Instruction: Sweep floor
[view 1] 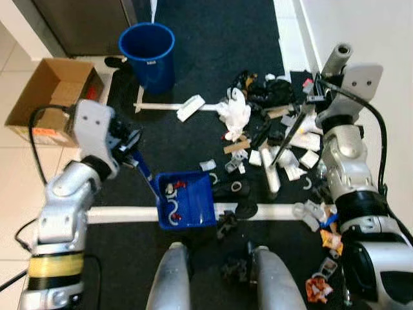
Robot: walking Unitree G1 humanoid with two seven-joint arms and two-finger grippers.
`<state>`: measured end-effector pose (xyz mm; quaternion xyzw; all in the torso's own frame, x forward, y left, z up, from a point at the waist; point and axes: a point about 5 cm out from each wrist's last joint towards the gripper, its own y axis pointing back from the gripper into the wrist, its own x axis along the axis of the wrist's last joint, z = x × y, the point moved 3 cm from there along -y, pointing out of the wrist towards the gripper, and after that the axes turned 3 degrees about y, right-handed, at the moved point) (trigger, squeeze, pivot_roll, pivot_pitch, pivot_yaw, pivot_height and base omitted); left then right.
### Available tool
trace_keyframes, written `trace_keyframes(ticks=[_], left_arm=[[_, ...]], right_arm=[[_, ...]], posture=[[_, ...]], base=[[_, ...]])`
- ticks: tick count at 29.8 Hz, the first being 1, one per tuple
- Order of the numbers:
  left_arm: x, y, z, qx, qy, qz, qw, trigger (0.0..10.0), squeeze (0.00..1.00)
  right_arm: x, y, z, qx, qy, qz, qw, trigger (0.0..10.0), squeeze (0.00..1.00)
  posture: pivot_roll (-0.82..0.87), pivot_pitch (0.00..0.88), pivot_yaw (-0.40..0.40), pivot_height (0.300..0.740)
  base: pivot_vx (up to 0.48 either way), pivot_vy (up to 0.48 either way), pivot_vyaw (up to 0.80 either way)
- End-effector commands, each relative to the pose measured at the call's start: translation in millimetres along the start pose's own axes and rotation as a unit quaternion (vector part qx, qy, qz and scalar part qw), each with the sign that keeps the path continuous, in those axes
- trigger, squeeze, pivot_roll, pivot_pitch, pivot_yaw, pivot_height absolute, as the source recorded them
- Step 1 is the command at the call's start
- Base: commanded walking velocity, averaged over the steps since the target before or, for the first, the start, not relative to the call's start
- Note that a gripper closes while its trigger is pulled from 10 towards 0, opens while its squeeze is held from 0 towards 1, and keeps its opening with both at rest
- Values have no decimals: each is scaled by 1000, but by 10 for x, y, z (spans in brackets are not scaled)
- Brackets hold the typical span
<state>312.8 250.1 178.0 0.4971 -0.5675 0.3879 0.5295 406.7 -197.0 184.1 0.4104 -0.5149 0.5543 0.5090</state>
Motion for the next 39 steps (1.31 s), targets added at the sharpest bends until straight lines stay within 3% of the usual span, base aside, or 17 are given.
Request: trace_keyframes(ticks=[1, 5, 10, 14, 22, 39], left_arm=[[61, 93, -121, 8, -4, 2, 1000, 10000, 0], [23, 139, -134, -10, -2, -13, 1000, 10000, 0], [-15, 122, 20, -18, 35, 1, 999, 10000, 0], [11, 105, 97, -18, 32, 12, 999, 10000, 0], [30, -1, 243, 15, 54, 28, 998, 10000, 0], [106, -46, 281, 68, 63, 52, 994, 10000, 0]], right_arm=[[42, -9, 46, -7, 16, 14, 1000, 10000, 0], [-27, 4, 48, -3, 31, 1, 1000, 10000, 0], [-88, 21, 108, -12, 25, -7, 1000, 10000, 0], [-97, 25, 102, -14, 9, -9, 1000, 10000, 0], [-107, 26, 20, -11, -6, -7, 1000, 10000, 0], [-91, 10, -17, -6, -9, -5, 1000, 10000, 0]], posture=[[10, 172, -33, 740], [15, 167, -37, 740], [6, 166, -34, 740], [5, 165, -32, 740], [5, 155, -26, 740], [8, 159, -32, 740]], base=[[0, 0, 0], [0, 0, 0], [0, 0, 0], [0, 0, 0], [0, 0, 0], [0, 0, 0]])
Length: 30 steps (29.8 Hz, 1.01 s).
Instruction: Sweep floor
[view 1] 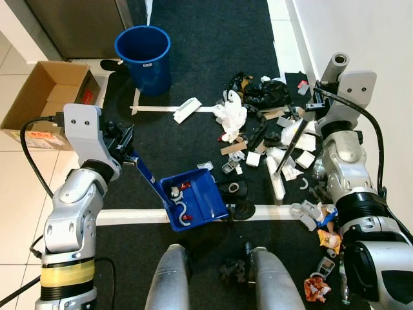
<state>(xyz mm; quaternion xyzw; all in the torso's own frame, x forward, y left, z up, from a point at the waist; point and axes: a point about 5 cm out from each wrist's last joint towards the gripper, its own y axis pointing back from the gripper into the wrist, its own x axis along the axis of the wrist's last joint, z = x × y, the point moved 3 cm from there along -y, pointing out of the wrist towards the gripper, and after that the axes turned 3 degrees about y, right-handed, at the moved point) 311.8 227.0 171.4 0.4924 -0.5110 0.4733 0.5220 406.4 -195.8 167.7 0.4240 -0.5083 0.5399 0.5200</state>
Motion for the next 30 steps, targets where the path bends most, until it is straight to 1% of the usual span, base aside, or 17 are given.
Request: trace_keyframes(ticks=[1, 10, 30], left_arm=[[131, -4, 81, -6, -4, 31, 1000, 10000, 0], [150, -10, 107, -8, -1, 33, 999, 10000, 0], [174, -19, 101, -9, -1, 35, 999, 10000, 0]], right_arm=[[67, -14, 19, -4, -5, 19, 1000, 10000, 0], [66, -12, 24, -6, -5, 19, 1000, 10000, 0], [67, -13, 16, -7, -7, 20, 1000, 10000, 0]], posture=[[7, 160, -31, 740], [10, 163, -28, 740], [11, 164, -27, 740]], base=[[0, 0, 0], [0, 0, 0], [-319, 0, 0]])
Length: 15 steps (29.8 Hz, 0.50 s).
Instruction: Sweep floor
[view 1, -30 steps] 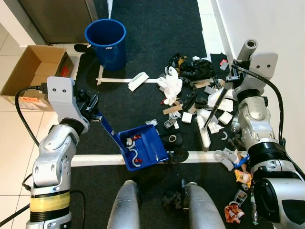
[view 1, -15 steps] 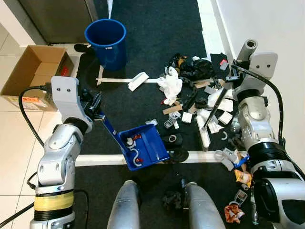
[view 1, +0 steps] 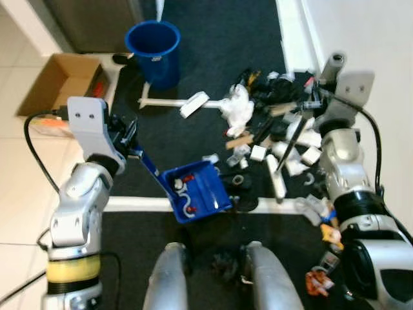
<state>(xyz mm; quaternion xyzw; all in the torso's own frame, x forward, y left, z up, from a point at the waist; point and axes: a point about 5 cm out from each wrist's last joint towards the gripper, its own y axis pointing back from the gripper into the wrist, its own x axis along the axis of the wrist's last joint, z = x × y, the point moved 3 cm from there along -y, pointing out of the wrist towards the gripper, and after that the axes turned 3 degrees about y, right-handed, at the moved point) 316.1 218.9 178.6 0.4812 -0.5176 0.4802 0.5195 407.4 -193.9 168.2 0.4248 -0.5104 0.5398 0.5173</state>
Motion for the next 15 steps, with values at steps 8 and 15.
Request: trace_keyframes(ticks=[8, 15], left_arm=[[102, 19, 24, -5, -3, 21, 1000, 10000, 0], [89, 22, 0, 0, -6, 18, 1000, 10000, 0]], right_arm=[[61, -1, 38, -8, -5, 19, 1000, 10000, 0], [61, -2, 36, -7, -5, 19, 1000, 10000, 0]], posture=[[11, 165, -25, 740], [11, 166, -26, 740]], base=[[-277, 0, 0], [-34, 0, 0]])
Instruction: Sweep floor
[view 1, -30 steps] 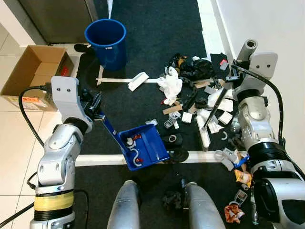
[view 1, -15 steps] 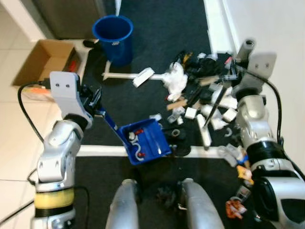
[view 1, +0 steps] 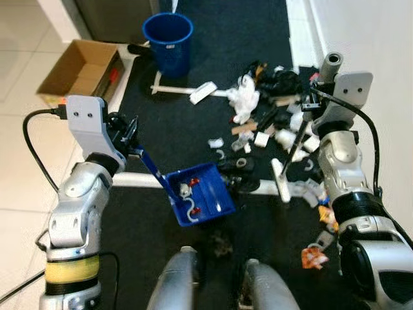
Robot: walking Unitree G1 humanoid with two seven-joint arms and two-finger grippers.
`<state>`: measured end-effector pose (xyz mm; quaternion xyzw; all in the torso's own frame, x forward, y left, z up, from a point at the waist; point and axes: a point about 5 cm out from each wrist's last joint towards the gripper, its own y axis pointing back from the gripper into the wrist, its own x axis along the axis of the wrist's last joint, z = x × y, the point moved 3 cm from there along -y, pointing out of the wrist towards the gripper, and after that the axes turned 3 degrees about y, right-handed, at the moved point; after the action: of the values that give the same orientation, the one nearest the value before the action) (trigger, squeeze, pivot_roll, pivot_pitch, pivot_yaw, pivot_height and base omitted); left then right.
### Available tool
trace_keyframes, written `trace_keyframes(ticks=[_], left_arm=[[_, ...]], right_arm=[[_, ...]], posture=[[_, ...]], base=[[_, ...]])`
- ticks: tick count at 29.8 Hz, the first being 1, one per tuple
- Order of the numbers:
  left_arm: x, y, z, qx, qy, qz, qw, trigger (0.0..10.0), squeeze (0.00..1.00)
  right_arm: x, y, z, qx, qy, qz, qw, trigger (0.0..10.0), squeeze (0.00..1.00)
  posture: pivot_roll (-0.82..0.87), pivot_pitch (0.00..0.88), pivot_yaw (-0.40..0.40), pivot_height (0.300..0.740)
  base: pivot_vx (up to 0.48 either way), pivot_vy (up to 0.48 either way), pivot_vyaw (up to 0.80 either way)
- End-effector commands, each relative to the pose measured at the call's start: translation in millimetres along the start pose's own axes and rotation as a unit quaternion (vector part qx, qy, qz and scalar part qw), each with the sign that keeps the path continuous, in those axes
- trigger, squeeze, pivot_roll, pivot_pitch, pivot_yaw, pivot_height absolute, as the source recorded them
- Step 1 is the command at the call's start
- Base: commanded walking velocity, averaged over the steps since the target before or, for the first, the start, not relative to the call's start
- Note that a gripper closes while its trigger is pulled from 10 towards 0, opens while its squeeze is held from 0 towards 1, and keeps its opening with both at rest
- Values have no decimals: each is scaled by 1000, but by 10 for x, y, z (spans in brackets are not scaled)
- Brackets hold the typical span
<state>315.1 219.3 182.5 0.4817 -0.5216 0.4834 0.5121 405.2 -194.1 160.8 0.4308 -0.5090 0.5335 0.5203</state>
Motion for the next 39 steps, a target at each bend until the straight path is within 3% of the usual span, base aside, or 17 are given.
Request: trace_keyframes(ticks=[1, 17, 25, 28, 39], left_arm=[[46, 12, 1, -3, -2, 10, 1000, 10000, 0], [5, 27, -9, -11, -7, -2, 1000, 10000, 0], [-136, 117, 36, -98, -25, -51, 994, 10000, 0], [-123, 137, -148, -92, -51, -53, 993, 10000, 0], [236, 113, -355, -83, -79, -6, 993, 10000, 0]], right_arm=[[132, -29, 40, -6, -1, 27, 1000, 10000, 0], [120, -21, 34, -5, 0, 27, 1000, 10000, 0], [100, -15, 42, -6, 29, 25, 999, 10000, 0], [68, -1, 102, -12, 30, 21, 999, 10000, 0], [58, 3, 109, -13, 28, 20, 999, 10000, 0]], posture=[[11, 166, -26, 740], [11, 170, -27, 740], [12, 178, -26, 740], [12, 183, -25, 740], [16, 181, -28, 740]], base=[[0, 0, 0], [0, 0, 0], [0, 0, 0], [0, 0, 0], [0, 0, 0]])
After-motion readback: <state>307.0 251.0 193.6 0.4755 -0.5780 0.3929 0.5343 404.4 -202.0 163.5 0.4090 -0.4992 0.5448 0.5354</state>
